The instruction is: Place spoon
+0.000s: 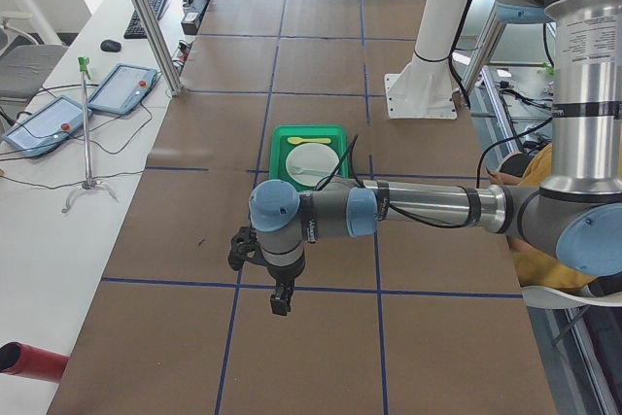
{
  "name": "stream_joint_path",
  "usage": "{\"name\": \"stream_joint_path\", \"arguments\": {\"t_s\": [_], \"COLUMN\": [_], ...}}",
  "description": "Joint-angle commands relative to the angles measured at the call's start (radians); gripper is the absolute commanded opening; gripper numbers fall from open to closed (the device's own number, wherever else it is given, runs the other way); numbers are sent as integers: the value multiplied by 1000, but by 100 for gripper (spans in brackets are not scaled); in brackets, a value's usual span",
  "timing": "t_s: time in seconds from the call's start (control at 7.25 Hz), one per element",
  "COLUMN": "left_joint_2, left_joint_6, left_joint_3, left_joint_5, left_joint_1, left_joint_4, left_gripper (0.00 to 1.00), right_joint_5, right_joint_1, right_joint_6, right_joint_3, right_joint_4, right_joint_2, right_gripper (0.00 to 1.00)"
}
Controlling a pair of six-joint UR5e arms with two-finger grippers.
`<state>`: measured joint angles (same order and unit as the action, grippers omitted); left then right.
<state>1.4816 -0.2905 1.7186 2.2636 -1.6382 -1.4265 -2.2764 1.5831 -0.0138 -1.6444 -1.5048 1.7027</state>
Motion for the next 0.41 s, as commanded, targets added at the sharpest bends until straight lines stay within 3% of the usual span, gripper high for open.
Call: {"name": "stream_joint_path", "arguments": {"t_s": [0.0,0.28], "left_joint_2": [-3,-1], "left_joint_6": [-2,-2], "left_joint_3": [1,4], "left_joint_5": [1,1], "left_joint_1": [0,0], "left_joint_4": [-3,-3], "left_gripper": [100,100], "right_joint_5": [0,0], "right_joint_1": [0,0], "right_joint_6": [0,0], "right_joint_3": [0,0], "right_joint_4": [0,2], "right_joint_2": [0,0], "right_gripper": [100,100]}}
